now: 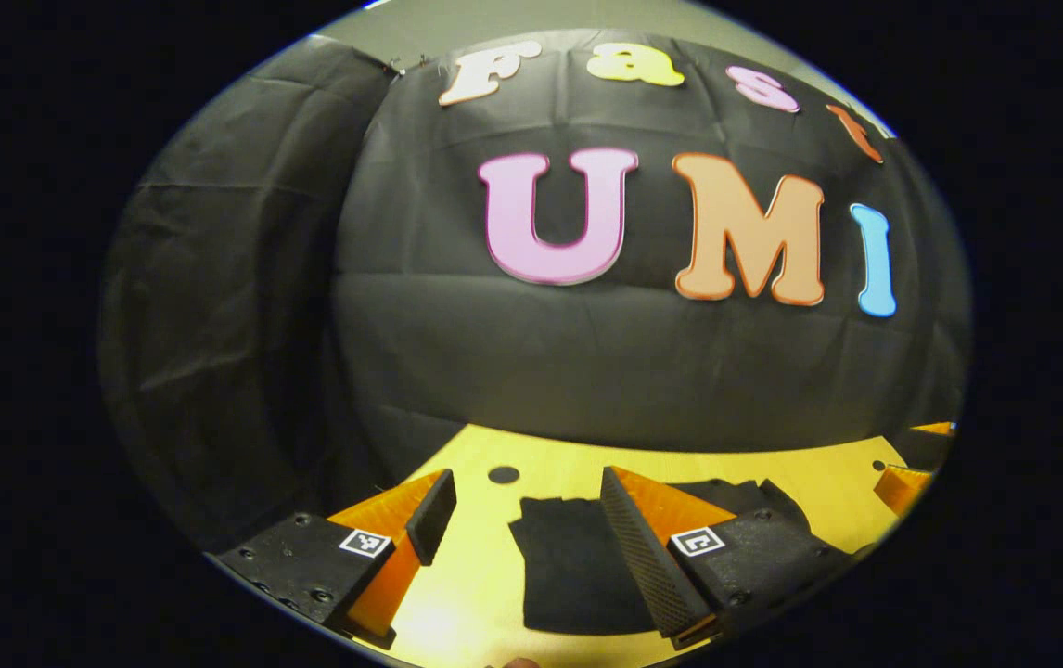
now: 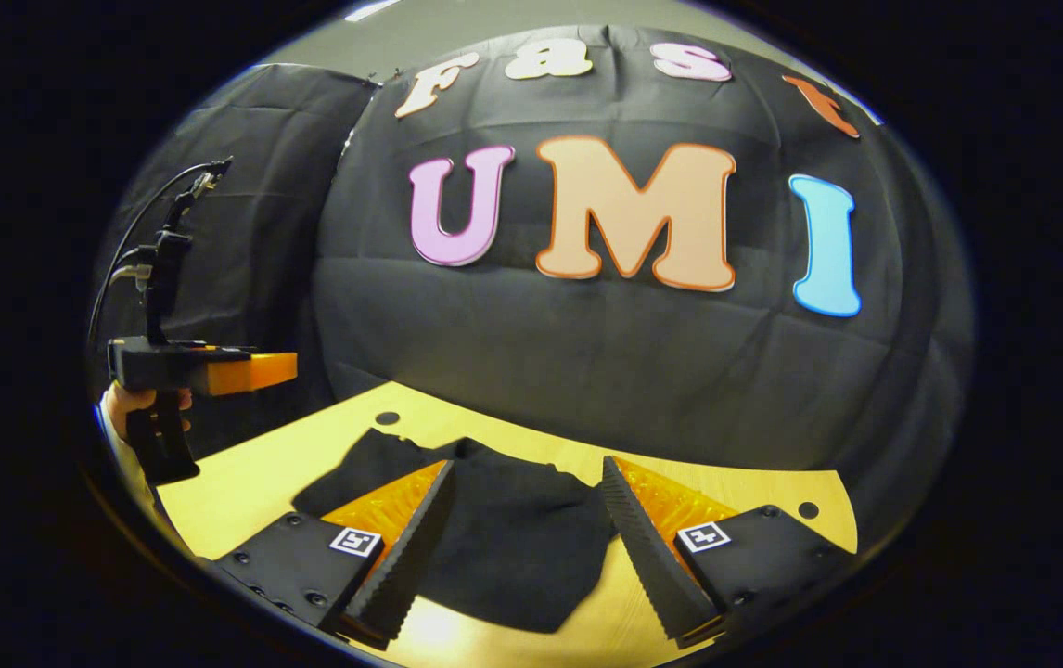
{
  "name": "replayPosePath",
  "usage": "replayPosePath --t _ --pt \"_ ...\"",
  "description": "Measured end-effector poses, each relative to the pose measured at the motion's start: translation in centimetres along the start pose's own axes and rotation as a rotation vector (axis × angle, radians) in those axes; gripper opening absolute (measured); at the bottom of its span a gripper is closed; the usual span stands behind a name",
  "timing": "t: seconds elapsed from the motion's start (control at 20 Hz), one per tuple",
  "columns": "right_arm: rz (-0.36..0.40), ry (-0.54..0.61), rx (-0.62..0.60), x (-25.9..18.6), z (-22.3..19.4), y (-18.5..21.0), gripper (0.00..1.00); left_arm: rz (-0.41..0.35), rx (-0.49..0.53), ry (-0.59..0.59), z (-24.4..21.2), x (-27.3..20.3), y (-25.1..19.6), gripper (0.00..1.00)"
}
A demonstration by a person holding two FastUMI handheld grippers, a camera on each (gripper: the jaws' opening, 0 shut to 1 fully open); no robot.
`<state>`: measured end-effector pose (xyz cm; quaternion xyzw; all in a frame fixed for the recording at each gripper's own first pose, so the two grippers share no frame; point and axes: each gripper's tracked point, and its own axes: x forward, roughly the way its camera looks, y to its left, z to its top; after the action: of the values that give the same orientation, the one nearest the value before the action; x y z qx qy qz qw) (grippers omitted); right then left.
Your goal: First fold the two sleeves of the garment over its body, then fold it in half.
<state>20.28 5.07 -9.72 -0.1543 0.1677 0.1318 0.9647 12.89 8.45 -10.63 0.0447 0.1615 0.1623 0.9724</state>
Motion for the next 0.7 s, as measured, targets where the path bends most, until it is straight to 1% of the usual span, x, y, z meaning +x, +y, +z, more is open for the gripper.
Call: replayPosePath --t 0.05,0.15,0.2,0.3,0.4,0.45,0.5,0.55,0.7 --pt "0.009 -0.027 0.006 -1.6 0.8 1.1 1.00 -0.010 0.003 -0.022 0.8 -1.4 -0.1 0.93" --pt "0.024 -0.089 0.014 -4.6 2.1 3.2 1.00 -0.041 -0.007 -0.053 1.8 -3.6 -0.3 0.94" --pt "0.019 -0.128 0.017 -5.9 2.5 3.9 0.99 -0.054 -0.014 -0.060 1.9 -4.6 -0.5 0.93" --pt "0.017 -0.206 0.030 -8.0 3.3 5.6 1.00 -0.038 -0.027 -0.065 1.3 -6.7 0.3 0.92" --pt "-0.012 -0.232 0.056 -9.8 3.0 6.6 0.99 -0.036 -0.044 -0.053 -0.1 -8.8 0.3 0.93" --pt "-0.016 -0.247 0.077 -10.7 2.7 7.3 0.99 -0.058 -0.047 -0.042 -1.0 -9.4 -0.2 0.93" --pt "-0.015 -0.267 0.098 -11.5 2.7 8.1 0.96 -0.093 -0.039 -0.030 -1.8 -9.9 -1.0 0.93" --pt "-0.024 -0.281 0.118 -12.1 2.4 8.7 1.00 -0.131 -0.021 -0.012 -2.8 -10.4 -1.5 0.93" --pt "-0.085 -0.288 0.142 -13.5 1.1 8.6 0.99 -0.222 0.060 0.054 -6.0 -11.5 -2.8 0.93"
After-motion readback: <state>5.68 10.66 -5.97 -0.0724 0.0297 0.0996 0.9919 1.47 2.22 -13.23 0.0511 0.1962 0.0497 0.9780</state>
